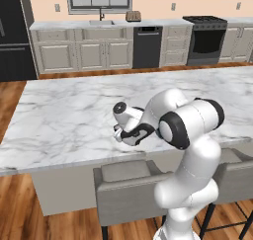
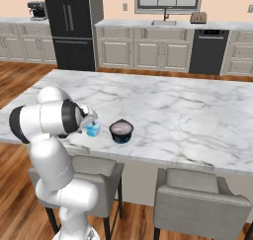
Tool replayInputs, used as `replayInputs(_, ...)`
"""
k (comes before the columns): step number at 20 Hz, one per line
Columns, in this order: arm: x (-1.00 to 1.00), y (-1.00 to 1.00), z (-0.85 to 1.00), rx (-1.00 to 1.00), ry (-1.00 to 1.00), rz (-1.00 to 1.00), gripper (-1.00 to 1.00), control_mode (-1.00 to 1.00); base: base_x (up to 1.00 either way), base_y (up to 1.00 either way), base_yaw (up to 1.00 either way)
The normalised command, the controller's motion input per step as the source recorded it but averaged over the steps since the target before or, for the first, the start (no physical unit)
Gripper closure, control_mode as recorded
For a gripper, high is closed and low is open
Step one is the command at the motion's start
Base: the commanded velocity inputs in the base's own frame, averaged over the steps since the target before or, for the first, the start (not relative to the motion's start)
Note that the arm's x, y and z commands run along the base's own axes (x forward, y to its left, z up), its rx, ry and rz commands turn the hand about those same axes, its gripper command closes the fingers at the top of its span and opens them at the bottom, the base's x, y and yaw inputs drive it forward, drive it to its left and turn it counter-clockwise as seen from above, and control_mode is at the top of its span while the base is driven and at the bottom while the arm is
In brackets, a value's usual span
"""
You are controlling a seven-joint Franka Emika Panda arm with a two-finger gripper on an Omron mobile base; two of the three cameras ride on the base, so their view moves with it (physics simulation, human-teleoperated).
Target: Stack the yogurt containers by placing the smaller containers on top of the larger containers.
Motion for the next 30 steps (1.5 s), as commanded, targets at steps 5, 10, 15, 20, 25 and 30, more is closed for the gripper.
replayInputs(5, 0.2, 0.01, -0.13, 0.0, 0.0, 0.0, -1.0, -1.0, 0.0, 0.0, 0.0)
replayInputs(10, 0.18, 0.0, -0.11, 0.0, 0.0, 0.0, -1.0, -1.0, 0.0, 0.0, 0.0)
replayInputs(15, 0.01, 0.0, -0.03, 0.0, 0.0, 0.0, 1.0, -1.0, 0.0, 0.0, 0.0)
replayInputs(20, 0.0, -0.11, -0.12, 0.0, 0.0, -0.01, 1.0, -1.0, 0.0, 0.0, 0.0)
replayInputs(25, 0.0, -0.44, -0.29, 0.0, 0.0, 0.0, 1.0, -1.0, 0.0, 0.0, 0.0)
replayInputs(30, -0.03, -0.22, -0.08, 0.0, 0.0, 0.0, 1.0, -1.0, 0.0, 0.0, 0.0)
